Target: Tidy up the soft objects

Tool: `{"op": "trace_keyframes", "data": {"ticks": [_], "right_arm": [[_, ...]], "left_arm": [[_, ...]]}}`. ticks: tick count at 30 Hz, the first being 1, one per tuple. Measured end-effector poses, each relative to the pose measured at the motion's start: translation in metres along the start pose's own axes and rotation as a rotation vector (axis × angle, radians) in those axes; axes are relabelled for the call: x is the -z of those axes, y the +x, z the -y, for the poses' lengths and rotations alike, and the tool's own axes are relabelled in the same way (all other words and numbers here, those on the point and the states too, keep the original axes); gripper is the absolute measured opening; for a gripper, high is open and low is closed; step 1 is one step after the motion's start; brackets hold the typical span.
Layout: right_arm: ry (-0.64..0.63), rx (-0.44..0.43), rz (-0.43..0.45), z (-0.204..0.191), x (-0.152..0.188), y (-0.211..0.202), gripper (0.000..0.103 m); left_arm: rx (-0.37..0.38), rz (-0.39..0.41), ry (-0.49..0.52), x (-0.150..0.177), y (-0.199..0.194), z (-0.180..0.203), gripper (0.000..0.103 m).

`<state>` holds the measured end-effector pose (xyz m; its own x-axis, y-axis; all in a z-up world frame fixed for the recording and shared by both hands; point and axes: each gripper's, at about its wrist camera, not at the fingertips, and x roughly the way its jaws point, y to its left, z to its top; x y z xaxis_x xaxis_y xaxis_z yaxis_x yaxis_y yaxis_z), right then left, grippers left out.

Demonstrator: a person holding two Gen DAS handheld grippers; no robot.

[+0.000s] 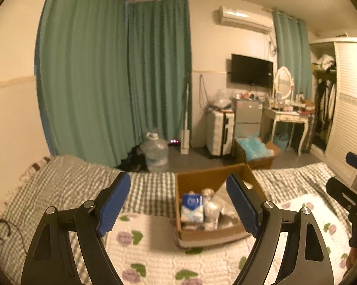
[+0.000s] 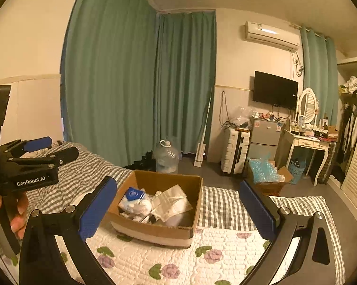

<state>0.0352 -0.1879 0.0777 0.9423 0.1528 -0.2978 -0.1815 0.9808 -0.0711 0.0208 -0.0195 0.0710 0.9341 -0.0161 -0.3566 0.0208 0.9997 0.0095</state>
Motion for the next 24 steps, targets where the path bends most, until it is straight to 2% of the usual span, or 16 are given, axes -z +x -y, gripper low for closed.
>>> {"op": "trace_keyframes", "data": {"ticks": [5, 12, 17, 24], "right_arm": [[0.003, -0.016, -0.031, -0.008, 0.017, 0.000, 0.103], [0.008, -0.016, -0.073, -0.013, 0.041, 0.012, 0.103], [0.021, -0.015, -0.110, -0.014, 0.050, 0.021, 0.103], [0.016, -0.016, -0.112, -0.017, 0.054, 0.024, 0.103]], "left_arm": [[0.016, -0.016, -0.013, 0.017, 0.000, -0.007, 0.084], [-0.032, 0.011, 0.006, 0.038, 0.001, -0.016, 0.084], [-0.023, -0.008, 0.008, 0.044, 0.007, -0.014, 0.084], [-0.018, -0.015, -0.003, 0.048, 0.010, -0.020, 0.084]]}}
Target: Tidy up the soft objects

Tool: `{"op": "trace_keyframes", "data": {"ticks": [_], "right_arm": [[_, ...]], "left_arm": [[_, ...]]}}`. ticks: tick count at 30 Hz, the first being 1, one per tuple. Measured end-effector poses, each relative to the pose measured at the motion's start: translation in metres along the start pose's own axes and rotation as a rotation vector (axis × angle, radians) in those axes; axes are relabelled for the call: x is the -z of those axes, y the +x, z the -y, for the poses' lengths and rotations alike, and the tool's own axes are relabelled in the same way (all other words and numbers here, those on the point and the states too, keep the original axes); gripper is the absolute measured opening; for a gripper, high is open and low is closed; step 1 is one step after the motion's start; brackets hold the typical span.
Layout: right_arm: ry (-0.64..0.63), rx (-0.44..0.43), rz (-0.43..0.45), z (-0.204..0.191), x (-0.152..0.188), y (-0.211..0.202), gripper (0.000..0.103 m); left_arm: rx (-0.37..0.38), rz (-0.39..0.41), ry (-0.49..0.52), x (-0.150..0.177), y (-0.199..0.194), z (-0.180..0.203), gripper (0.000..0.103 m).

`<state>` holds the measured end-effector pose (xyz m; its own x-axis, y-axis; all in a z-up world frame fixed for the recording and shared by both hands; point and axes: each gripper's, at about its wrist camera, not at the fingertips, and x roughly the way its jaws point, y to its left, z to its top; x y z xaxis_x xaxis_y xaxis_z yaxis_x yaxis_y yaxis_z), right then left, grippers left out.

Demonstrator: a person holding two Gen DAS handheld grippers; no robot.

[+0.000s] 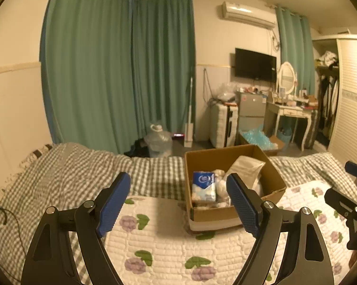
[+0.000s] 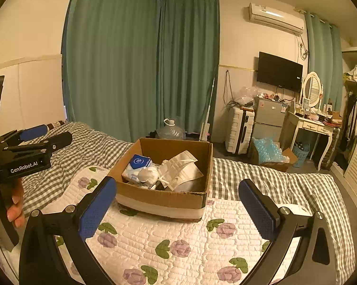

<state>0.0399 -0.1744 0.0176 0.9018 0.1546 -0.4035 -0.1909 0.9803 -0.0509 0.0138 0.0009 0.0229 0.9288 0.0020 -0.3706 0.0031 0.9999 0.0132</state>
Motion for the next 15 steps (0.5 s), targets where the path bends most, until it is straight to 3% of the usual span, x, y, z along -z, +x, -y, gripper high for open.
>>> {"op": "trace_keyframes", "data": {"ticks": [15], "right_arm": [[-0.024, 0.007, 0.025, -0.008, 0.001, -0.011, 0.103]], "left_arm": [[0.012, -0.004, -0.003, -0.001, -0.004, 0.000, 0.084]]}}
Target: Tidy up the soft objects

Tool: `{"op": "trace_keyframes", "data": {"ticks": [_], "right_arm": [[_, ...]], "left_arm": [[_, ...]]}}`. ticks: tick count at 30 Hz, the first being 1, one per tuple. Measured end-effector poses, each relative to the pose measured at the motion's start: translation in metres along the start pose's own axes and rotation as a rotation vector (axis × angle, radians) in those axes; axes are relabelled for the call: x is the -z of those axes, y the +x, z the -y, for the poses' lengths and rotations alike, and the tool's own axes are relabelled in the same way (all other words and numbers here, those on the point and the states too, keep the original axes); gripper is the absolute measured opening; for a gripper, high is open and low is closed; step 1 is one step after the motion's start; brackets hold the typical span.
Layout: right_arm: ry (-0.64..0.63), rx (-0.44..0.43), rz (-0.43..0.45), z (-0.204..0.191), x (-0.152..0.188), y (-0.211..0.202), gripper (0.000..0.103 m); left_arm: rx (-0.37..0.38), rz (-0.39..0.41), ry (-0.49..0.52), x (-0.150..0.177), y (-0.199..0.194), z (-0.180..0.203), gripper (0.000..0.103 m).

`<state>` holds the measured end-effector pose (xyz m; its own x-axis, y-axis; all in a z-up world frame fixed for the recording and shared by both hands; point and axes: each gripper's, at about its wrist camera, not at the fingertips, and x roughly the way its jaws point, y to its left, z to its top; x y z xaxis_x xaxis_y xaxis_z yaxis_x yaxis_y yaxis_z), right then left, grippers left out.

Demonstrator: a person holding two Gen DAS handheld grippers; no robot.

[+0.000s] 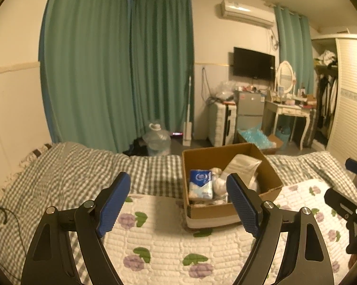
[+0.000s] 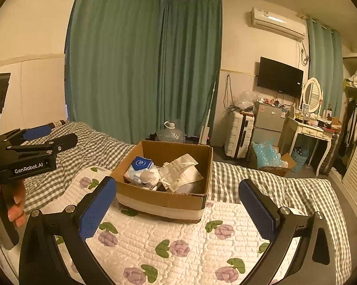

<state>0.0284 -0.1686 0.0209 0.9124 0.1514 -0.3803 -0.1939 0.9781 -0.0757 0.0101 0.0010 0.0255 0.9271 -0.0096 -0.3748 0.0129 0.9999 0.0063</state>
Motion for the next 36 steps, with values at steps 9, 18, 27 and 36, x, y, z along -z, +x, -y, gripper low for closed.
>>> {"op": "trace_keyframes", "data": {"ticks": [9, 18, 27, 36], "right_arm": [[0.001, 0.002, 0.001, -0.002, -0.001, -0.001, 0.103], [-0.010, 0.008, 0.010, 0.001, -0.005, -0.008, 0.103], [0.011, 0.011, 0.001, 0.008, -0.006, -0.008, 0.103], [0.006, 0.012, 0.002, 0.010, -0.005, -0.008, 0.103]], "left_arm": [[0.005, 0.012, -0.010, -0.001, -0.004, -0.004, 0.084], [0.004, 0.010, -0.011, 0.000, -0.004, -0.004, 0.084], [0.005, 0.004, -0.011, 0.002, -0.005, -0.004, 0.084], [0.016, -0.009, -0.004, 0.007, -0.003, -0.001, 0.084]]}}
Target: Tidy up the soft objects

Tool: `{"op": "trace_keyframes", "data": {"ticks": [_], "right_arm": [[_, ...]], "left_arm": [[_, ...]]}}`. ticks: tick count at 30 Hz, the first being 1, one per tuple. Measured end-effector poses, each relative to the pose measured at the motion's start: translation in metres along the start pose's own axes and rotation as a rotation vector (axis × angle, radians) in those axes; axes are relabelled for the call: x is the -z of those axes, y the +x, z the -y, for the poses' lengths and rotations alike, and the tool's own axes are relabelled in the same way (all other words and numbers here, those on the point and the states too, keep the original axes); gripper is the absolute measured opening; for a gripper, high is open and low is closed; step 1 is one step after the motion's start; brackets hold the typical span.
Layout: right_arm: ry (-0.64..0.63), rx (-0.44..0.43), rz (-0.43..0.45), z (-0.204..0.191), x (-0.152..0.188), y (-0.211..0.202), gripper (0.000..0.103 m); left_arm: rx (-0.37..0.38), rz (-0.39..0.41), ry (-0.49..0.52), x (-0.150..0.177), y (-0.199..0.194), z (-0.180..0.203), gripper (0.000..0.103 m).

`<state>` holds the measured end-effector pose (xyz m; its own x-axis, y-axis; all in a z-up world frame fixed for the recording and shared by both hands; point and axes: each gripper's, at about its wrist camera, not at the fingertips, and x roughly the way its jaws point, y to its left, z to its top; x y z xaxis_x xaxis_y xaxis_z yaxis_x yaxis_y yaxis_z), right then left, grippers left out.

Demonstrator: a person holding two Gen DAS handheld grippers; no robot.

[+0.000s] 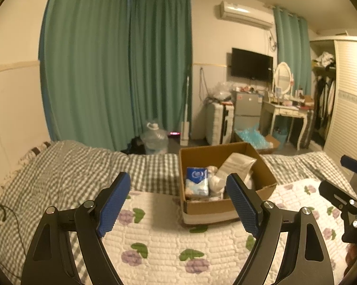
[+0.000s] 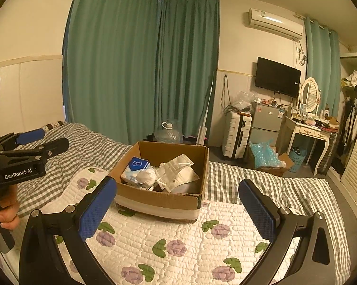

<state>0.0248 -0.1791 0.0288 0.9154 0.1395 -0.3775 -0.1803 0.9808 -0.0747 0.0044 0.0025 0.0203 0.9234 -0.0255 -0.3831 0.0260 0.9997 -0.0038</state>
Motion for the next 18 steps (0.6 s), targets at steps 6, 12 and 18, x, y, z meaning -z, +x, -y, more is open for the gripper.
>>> {"op": "trace_keyframes", "data": {"ticks": [6, 12, 18], "right_arm": [[0.006, -0.001, -0.014, -0.001, 0.002, 0.004, 0.103], [0.017, 0.003, -0.025, 0.001, 0.004, 0.006, 0.103], [0.017, 0.005, -0.025, 0.001, 0.004, 0.006, 0.103]], "left_arm": [[-0.001, -0.002, 0.013, 0.006, 0.000, 0.001, 0.084], [0.010, -0.017, 0.027, 0.011, -0.001, 0.004, 0.084], [0.022, -0.020, 0.030, 0.014, -0.003, 0.005, 0.084]]}}
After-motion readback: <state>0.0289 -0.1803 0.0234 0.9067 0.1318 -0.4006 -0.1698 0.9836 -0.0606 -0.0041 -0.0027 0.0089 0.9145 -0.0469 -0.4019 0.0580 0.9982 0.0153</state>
